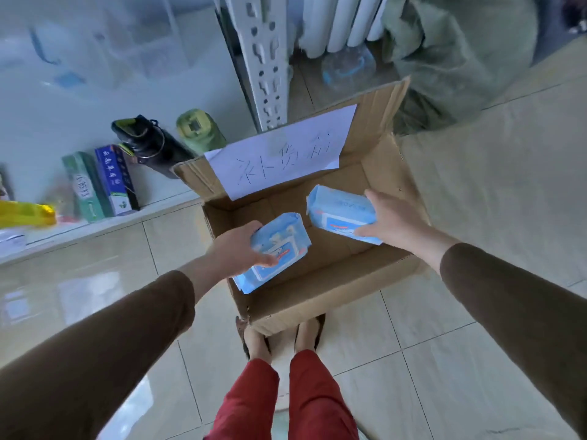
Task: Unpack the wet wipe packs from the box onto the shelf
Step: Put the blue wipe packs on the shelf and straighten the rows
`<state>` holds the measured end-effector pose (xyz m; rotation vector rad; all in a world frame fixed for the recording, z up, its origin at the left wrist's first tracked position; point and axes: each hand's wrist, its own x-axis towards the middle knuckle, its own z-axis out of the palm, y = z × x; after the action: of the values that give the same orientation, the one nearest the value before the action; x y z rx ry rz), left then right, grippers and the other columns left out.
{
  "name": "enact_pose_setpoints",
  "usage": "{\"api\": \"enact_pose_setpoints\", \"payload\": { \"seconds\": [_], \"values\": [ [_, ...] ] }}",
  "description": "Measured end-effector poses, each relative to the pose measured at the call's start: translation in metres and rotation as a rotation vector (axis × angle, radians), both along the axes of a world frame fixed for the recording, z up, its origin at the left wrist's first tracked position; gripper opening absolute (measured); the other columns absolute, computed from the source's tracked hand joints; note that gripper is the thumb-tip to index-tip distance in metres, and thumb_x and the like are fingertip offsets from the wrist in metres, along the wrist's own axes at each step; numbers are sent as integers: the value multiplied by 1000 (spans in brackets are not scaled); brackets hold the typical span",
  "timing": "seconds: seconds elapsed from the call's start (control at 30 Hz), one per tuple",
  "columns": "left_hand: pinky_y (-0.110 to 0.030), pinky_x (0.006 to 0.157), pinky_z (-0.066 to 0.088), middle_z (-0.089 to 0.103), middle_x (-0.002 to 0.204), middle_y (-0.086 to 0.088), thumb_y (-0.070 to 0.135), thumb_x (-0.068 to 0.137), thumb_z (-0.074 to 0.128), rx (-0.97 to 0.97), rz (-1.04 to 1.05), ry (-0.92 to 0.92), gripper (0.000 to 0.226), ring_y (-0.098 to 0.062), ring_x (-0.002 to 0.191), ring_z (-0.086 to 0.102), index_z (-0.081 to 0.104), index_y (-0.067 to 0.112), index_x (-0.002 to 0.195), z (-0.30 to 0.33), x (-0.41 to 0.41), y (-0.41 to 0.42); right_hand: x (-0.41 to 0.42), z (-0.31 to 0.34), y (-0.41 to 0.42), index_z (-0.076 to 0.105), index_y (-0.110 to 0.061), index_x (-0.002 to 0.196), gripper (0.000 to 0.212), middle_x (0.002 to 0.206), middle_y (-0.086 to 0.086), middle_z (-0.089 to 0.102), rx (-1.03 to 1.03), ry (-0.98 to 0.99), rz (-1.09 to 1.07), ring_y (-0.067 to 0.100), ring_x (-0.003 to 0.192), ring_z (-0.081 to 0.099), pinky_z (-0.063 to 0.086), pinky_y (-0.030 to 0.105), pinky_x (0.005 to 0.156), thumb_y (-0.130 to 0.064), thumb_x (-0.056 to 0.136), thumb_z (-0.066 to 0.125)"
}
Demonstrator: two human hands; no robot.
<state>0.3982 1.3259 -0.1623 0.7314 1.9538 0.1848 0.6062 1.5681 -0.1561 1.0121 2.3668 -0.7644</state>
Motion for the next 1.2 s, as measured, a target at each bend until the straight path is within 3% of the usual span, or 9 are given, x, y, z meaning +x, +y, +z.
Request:
{"api": "enact_pose_setpoints", "payload": {
  "seconds": [0.1,0.17,0.27,0.43,0.57,0.7,0.93,1.07,1.2],
  "values": [
    [-29,64,46,64,85,16,52,62,85,82,58,37,56,-8,77,61,53,36,104,81,-26,-30,-20,94,-36,42,-23,108,54,96,-2,59,-18,109,-25,26,83,58,46,36,65,-36,72,79],
    [-31,69,51,65,88,16,50,60,86,141,108,42,57,-8,78,62,54,37,105,131,-45,-59,-32,153,-64,44,-26,114,55,98,-8,59,-10,171,-33,23,85,59,42,33,61,-36,73,80],
    [-36,76,56,69,89,13,44,59,89,245,178,8,57,-9,77,67,55,38,105,203,-77,-110,-55,231,-111,50,-40,122,62,103,-14,62,-21,306,-88,17,90,60,44,31,70,-38,71,84],
    [-31,73,55,70,93,12,48,57,90,358,238,63,69,-10,82,68,54,39,116,308,-140,-195,-108,327,-182,55,-46,115,60,108,-17,65,-86,543,-199,12,98,63,53,36,81,-37,67,88],
    [-30,67,49,69,85,11,39,63,89,439,261,158,53,-11,75,65,57,39,105,375,-197,-237,-163,380,-215,57,-36,110,55,106,-14,67,-147,697,-252,7,96,65,53,29,75,-31,66,91],
    [-32,63,51,69,84,10,39,66,88,485,226,281,51,-15,74,66,57,40,106,417,-256,-247,-228,412,-219,65,-32,107,49,100,-12,70,-261,858,-292,11,93,69,60,32,75,-19,68,91],
    [-33,73,50,68,94,8,44,67,85,500,163,376,55,-18,83,64,56,38,113,438,-358,-197,-336,412,-184,68,-21,110,43,93,-14,71,-309,995,-363,3,82,68,53,18,66,-7,73,84],
    [-26,59,43,66,94,11,43,70,84,492,125,408,53,-10,79,60,55,37,114,439,-422,-140,-382,399,-134,68,-24,107,43,95,-12,72,-263,972,-401,5,83,68,54,24,68,-13,70,87],
    [-32,72,50,66,99,8,40,71,83,474,85,489,57,-19,84,62,53,34,120,439,-486,-74,-415,388,-89,67,-31,106,49,100,-7,72,-224,927,-418,14,91,70,56,33,74,-29,61,86]
  ]
}}
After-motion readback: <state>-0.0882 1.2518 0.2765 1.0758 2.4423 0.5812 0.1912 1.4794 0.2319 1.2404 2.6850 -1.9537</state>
